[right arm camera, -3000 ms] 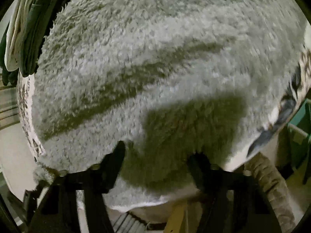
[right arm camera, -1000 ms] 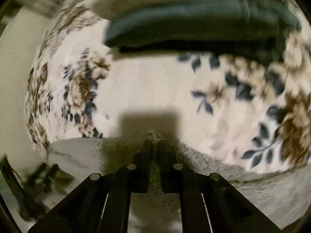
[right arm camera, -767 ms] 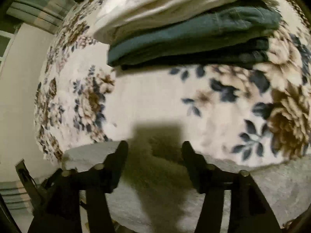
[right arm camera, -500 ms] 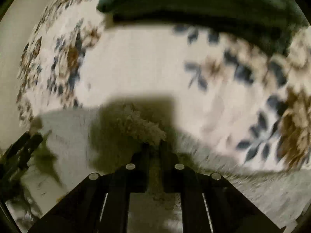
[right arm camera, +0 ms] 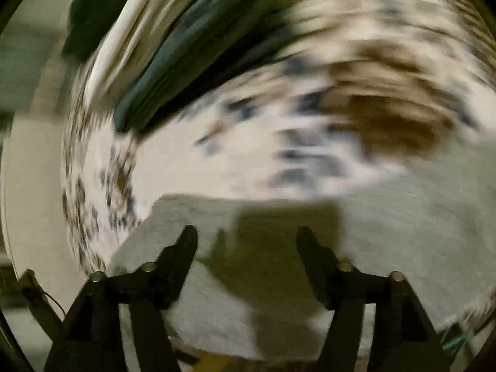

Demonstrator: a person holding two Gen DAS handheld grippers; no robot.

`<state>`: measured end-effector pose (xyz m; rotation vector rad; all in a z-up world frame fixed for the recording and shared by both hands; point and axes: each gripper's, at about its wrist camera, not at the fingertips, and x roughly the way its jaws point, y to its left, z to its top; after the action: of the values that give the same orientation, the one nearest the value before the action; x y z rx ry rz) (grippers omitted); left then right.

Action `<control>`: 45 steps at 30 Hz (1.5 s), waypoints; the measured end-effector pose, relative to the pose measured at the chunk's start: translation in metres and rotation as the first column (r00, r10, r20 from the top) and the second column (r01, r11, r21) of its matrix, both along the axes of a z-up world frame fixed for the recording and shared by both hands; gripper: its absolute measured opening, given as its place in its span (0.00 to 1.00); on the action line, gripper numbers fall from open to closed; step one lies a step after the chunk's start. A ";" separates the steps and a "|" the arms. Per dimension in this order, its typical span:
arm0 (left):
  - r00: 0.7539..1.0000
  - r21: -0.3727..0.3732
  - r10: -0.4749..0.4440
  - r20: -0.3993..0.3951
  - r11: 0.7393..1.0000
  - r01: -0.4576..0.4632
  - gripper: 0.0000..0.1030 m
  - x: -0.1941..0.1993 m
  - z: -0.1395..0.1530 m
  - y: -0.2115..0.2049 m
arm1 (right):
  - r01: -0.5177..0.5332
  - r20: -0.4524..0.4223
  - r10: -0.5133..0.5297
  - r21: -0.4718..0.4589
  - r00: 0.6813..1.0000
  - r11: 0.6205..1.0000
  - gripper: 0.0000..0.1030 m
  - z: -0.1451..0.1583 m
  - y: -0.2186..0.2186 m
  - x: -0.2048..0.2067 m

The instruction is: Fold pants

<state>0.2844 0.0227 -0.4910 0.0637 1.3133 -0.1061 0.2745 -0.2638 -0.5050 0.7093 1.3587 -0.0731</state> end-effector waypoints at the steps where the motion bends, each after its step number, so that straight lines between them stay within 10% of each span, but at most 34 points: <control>1: 1.000 -0.003 -0.026 -0.004 1.000 0.026 0.89 -0.003 0.002 -0.018 | 0.077 0.002 -0.077 -0.028 0.997 0.997 0.67 0.009 -0.033 -0.026; 4: 0.993 -0.025 -0.108 -0.045 0.994 0.107 0.89 -0.016 0.001 -0.084 | 0.296 -0.030 -0.301 -0.114 0.953 0.948 0.67 0.019 -0.124 -0.103; 12: 0.956 -0.080 -0.269 -0.121 0.962 0.261 0.89 -0.040 -0.017 -0.271 | 0.709 -0.125 -0.707 -0.042 0.696 0.704 0.67 -0.014 -0.331 -0.273; 19: 0.911 -0.052 -0.396 -0.110 0.918 0.393 0.89 -0.044 -0.021 -0.373 | 0.729 -0.055 -0.734 -0.084 0.677 0.679 0.67 -0.024 -0.391 -0.289; 27: 0.881 -0.006 -0.456 -0.124 0.888 0.459 0.89 -0.054 -0.030 -0.414 | 0.363 -0.144 -0.412 -0.276 0.900 0.890 0.57 -0.052 -0.355 -0.260; 29: 0.878 -0.002 -0.461 -0.131 0.886 0.464 0.89 -0.057 -0.035 -0.421 | 0.388 -0.156 -0.460 -0.345 0.874 0.855 0.52 -0.061 -0.367 -0.262; 34: 0.882 -0.005 -0.448 -0.146 0.892 0.453 0.89 -0.061 -0.038 -0.431 | 0.669 -0.230 -0.716 -0.255 0.659 0.698 0.46 -0.086 -0.430 -0.306; 38: 0.882 -0.013 -0.450 -0.143 0.892 0.453 0.89 -0.062 -0.036 -0.438 | 0.722 -0.027 -0.727 -0.103 0.686 0.684 0.47 -0.031 -0.424 -0.314; 43: 0.884 -0.008 -0.449 -0.131 0.892 0.452 0.89 -0.060 -0.033 -0.440 | 0.658 -0.007 -0.659 0.069 0.752 0.750 0.52 -0.043 -0.418 -0.281; 45: 0.884 0.003 -0.450 -0.125 0.891 0.453 0.89 -0.058 -0.033 -0.438 | 0.608 -0.022 -0.608 0.048 0.794 0.792 0.27 -0.057 -0.411 -0.256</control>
<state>0.2268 -0.4150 -0.5235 0.3985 1.4019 -0.4951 0.0182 -0.6748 -0.5619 1.1759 1.0891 -0.5597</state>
